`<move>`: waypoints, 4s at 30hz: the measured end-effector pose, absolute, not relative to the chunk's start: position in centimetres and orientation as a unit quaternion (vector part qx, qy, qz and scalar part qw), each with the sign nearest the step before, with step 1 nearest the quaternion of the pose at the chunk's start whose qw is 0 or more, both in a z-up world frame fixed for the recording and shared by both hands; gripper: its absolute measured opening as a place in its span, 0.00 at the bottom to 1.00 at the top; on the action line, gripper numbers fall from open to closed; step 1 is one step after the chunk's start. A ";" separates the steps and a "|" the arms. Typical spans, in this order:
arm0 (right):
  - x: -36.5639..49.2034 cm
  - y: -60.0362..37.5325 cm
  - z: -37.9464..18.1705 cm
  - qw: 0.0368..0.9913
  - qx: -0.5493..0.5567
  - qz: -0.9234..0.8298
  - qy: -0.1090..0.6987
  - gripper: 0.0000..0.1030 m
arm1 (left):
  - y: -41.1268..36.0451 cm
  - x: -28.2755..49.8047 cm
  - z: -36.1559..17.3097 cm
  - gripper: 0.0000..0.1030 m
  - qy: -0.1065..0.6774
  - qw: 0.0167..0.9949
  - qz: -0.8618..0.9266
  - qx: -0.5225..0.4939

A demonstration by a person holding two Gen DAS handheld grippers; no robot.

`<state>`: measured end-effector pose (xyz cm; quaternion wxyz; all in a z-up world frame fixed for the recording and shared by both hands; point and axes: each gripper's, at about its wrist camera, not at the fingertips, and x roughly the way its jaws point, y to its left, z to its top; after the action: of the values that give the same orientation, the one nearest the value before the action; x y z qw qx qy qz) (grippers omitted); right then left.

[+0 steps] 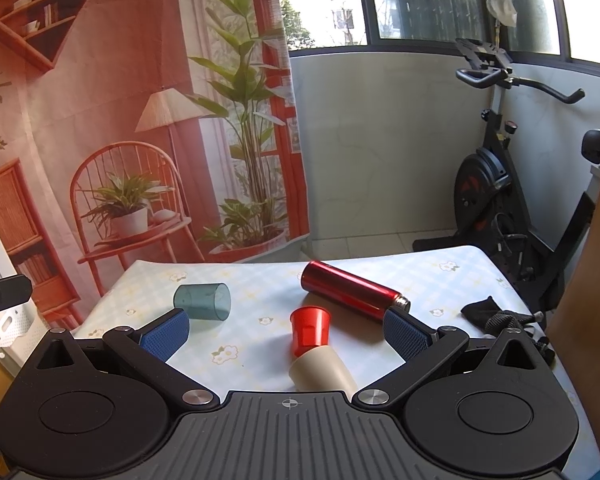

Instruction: Flip cup upright

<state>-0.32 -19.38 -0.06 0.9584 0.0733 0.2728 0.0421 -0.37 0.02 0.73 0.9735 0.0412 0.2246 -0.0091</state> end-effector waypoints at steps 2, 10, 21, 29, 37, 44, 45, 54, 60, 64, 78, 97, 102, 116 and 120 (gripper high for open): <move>-0.3 -19.4 0.0 0.958 0.073 0.042 0.272 1.00 | 0.0 -0.4 0.8 0.95 0.222 0.974 -0.009 0.040; -0.4 -19.5 0.4 0.959 0.073 0.043 0.271 1.00 | 0.0 -0.6 1.0 0.95 0.215 0.976 -0.008 0.042; -0.3 -19.8 0.5 0.958 0.091 0.056 0.267 1.00 | 0.6 0.3 0.8 0.95 0.240 0.971 -0.005 0.013; 1.3 -22.9 -2.5 0.961 0.097 0.049 0.253 1.00 | 1.7 2.4 -2.0 0.93 0.255 0.966 -0.038 0.001; 5.7 -24.4 -10.5 0.950 0.038 0.041 0.309 0.99 | 2.8 5.1 -6.5 0.90 0.309 0.950 -0.035 -0.028; 9.4 -22.1 -18.4 0.931 -0.016 0.085 0.355 0.97 | 4.6 6.9 -9.9 0.83 0.356 0.933 0.015 -0.046; 9.9 -21.9 -19.1 0.929 -0.015 0.094 0.359 0.97 | 4.8 6.9 -10.2 0.83 0.367 0.929 0.022 -0.040; 12.0 -21.3 -21.7 0.921 0.001 0.122 0.370 0.90 | 4.8 7.6 -11.4 0.83 0.393 0.917 0.029 -0.058; 12.7 -21.1 -22.4 0.915 0.016 0.122 0.384 0.74 | 4.6 7.4 -11.6 0.83 0.392 0.917 0.037 -0.060; 12.7 -20.9 -22.7 0.914 0.017 0.118 0.388 0.74 | 4.5 7.1 -11.6 0.83 0.384 0.920 0.035 -0.065; 9.8 -20.2 -20.7 0.905 0.092 0.071 0.410 0.62 | 4.4 6.8 -11.2 0.81 0.373 0.925 0.030 -0.065; 11.5 -9.6 -21.1 0.856 0.115 0.149 0.482 0.62 | 6.5 4.9 -11.4 0.81 0.364 0.925 0.056 -0.091; 11.5 -9.0 -21.6 0.846 0.118 0.159 0.495 0.62 | 7.1 5.0 -11.7 0.81 0.369 0.922 0.065 -0.099; 8.8 -11.3 -18.8 0.878 0.100 0.172 0.435 0.63 | 6.3 5.3 -11.8 0.81 0.376 0.920 0.051 -0.097; 7.8 -13.5 -17.4 0.896 0.097 0.153 0.406 0.64 | 6.0 5.6 -11.8 0.81 0.386 0.916 0.049 -0.095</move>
<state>7.79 -13.53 -17.41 0.8960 0.0969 0.4056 0.1525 5.58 5.96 -11.81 0.9164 -0.0949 0.3857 0.0487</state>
